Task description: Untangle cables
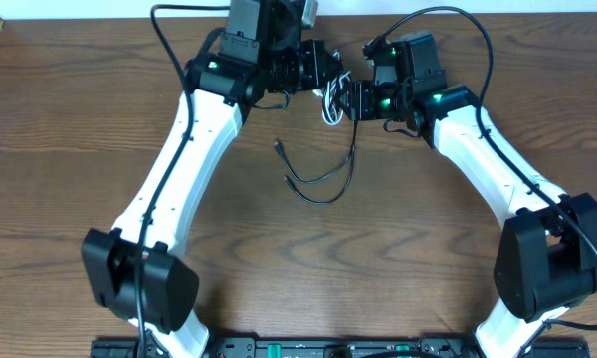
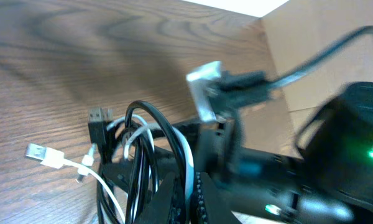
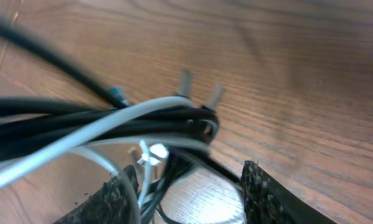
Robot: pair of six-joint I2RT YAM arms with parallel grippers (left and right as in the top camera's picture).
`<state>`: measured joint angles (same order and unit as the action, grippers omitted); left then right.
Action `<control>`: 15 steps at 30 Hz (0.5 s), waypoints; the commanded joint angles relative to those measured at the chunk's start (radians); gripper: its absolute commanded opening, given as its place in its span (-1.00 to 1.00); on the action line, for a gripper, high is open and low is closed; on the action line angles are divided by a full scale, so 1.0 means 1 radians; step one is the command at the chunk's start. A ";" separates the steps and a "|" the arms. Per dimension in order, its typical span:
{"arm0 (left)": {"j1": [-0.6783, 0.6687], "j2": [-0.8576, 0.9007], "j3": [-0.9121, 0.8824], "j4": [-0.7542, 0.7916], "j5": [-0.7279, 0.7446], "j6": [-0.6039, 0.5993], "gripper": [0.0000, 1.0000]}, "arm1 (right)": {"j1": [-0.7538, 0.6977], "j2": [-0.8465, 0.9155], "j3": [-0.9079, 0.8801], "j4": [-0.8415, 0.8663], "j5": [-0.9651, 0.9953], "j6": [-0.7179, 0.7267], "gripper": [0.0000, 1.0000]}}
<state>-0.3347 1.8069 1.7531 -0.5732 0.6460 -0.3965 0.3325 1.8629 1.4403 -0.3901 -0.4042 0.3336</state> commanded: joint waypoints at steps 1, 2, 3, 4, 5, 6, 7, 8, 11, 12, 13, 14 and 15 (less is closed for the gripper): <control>0.003 -0.072 0.016 0.012 0.043 -0.014 -0.85 | 0.003 0.005 0.003 0.010 0.084 0.065 0.00; 0.003 -0.079 0.016 0.014 0.043 -0.014 -0.86 | 0.003 0.005 0.003 0.010 0.094 0.076 0.00; 0.003 -0.091 0.016 0.015 0.043 -0.020 -0.85 | 0.002 0.005 0.003 0.010 0.100 0.083 -0.01; 0.003 -0.100 0.016 0.016 0.043 -0.026 -0.85 | 0.002 0.005 0.003 0.011 0.100 0.084 0.00; 0.003 -0.108 0.016 0.017 0.043 -0.029 -0.85 | 0.002 0.006 0.003 0.011 0.105 0.085 0.00; 0.003 -0.117 0.016 0.019 0.043 -0.029 -0.85 | 0.002 0.006 0.003 0.009 0.113 0.085 0.00; 0.003 -0.125 0.016 0.023 0.043 -0.029 -0.85 | 0.002 0.006 0.003 0.007 0.121 0.085 0.00; 0.003 -0.141 0.016 0.035 0.044 -0.029 -0.85 | 0.002 0.006 0.003 -0.002 0.140 0.085 0.00; 0.008 -0.181 0.016 0.065 0.043 -0.028 -0.85 | 0.002 0.007 0.003 -0.042 0.191 0.085 -0.01; 0.010 -0.190 0.016 0.068 0.043 -0.029 -0.85 | 0.002 0.007 0.003 -0.050 0.200 0.085 0.00; 0.017 -0.212 0.016 0.080 0.043 -0.028 -0.85 | 0.002 0.011 0.003 -0.074 0.224 0.085 -0.01; 0.031 -0.241 0.016 0.093 0.043 -0.028 -0.85 | 0.000 0.018 0.003 -0.097 0.237 0.085 -0.01; 0.040 -0.257 0.016 0.098 0.043 -0.028 -0.85 | -0.004 0.029 0.003 -0.110 0.241 0.085 -0.01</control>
<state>-0.3305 1.6661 1.7435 -0.5217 0.6563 -0.4225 0.3336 1.8629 1.4475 -0.4572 -0.2710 0.4126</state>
